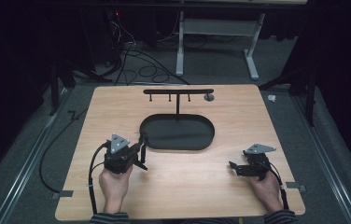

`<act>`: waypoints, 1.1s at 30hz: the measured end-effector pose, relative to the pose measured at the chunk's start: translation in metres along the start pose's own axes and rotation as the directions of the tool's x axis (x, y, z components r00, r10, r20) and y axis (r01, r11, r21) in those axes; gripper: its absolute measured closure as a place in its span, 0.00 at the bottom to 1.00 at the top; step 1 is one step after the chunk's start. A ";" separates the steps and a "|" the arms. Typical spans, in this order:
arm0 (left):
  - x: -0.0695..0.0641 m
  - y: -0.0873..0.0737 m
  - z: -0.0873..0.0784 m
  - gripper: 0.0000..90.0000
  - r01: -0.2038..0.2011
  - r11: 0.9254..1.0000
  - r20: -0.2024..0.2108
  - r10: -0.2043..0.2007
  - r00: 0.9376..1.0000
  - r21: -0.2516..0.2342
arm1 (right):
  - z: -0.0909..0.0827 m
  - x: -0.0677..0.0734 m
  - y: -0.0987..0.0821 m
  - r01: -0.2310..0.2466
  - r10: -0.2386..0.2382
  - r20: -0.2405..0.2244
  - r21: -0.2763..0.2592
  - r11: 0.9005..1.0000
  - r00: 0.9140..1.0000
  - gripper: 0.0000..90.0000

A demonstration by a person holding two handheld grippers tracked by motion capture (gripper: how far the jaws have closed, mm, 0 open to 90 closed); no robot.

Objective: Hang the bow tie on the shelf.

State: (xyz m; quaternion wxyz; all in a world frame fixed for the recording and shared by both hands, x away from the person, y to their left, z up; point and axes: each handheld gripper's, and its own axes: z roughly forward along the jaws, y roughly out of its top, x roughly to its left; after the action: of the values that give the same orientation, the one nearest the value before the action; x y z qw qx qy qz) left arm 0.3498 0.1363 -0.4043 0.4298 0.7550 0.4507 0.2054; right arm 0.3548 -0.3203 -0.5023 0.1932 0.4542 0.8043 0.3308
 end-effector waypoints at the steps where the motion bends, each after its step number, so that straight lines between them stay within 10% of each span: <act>1: 0.000 0.002 0.000 0.98 -0.002 1.000 0.005 0.002 1.000 0.001 | 0.000 0.000 0.000 0.001 -0.001 0.000 0.000 1.000 1.000 0.23; 33: -0.025 0.072 0.028 0.98 -0.081 0.997 0.109 0.082 0.991 -0.019 | 0.000 0.000 0.000 0.005 -0.005 -0.002 0.000 1.000 1.000 0.23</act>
State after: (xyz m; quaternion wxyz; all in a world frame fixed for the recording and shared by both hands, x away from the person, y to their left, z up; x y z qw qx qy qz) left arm 0.3929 0.0858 -0.3581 0.4506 0.7798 0.3936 0.1841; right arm 0.3547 -0.3204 -0.5023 0.1933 0.4519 0.8056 0.3309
